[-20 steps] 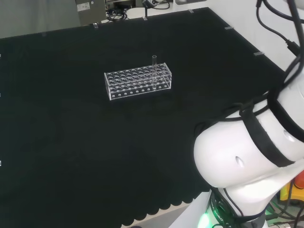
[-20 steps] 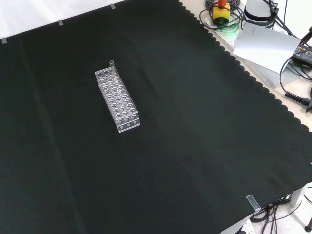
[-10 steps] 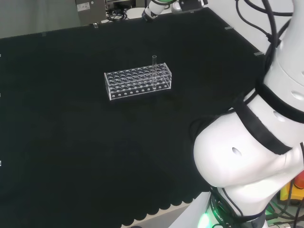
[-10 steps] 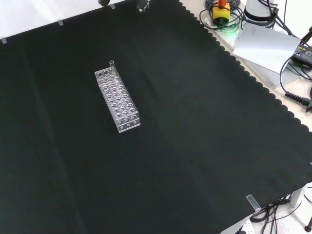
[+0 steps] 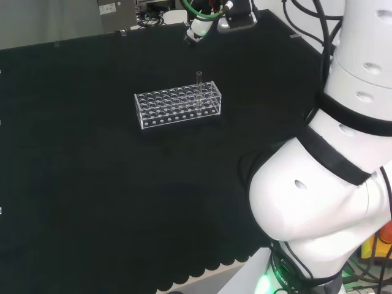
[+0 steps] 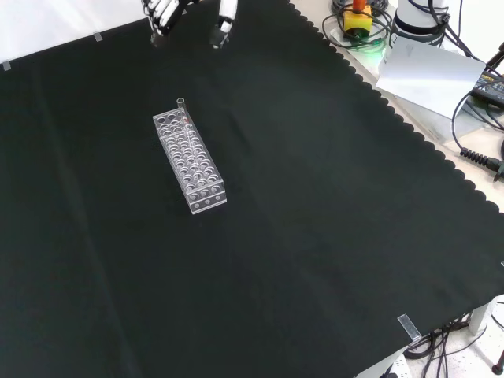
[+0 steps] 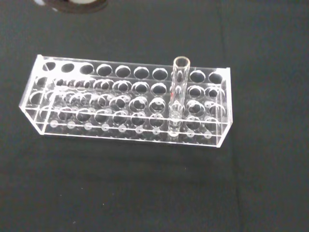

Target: Pick up the test tube.

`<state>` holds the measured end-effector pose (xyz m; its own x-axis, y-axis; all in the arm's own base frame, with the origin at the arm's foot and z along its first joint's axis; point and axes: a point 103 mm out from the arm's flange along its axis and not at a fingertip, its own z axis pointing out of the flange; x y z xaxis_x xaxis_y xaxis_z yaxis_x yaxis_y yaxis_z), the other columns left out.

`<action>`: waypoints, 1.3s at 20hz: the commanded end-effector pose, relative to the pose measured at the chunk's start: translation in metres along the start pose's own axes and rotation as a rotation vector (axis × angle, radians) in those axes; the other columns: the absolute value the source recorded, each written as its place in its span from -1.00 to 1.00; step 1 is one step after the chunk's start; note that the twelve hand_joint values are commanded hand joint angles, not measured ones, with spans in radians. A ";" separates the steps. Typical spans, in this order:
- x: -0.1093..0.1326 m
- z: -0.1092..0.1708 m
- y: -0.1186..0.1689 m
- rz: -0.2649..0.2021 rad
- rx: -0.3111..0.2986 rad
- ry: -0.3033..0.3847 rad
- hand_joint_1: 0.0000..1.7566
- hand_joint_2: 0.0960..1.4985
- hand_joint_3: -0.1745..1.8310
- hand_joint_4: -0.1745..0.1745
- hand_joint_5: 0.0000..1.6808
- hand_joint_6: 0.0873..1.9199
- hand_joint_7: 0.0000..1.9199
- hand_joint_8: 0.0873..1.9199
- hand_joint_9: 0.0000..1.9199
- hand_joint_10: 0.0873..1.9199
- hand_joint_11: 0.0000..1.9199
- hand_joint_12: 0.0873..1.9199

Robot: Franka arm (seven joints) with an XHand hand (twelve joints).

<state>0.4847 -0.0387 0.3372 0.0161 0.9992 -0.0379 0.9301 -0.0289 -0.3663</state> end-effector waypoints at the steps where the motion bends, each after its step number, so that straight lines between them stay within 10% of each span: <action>1: -0.001 0.018 0.030 -0.007 0.037 -0.015 -0.14 -0.01 -0.48 -0.49 -0.48 -1.00 -0.68 -0.15 -0.81 -0.07 -1.00 0.63; 26: -0.004 0.089 0.065 0.009 0.170 -0.063 -0.11 -0.10 -0.34 -0.61 -0.33 -0.88 -0.16 -0.16 -0.42 -0.20 -1.00 0.63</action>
<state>0.5154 -0.0463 0.2378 -0.0034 0.9958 -0.0912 0.8647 -0.0429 -0.5005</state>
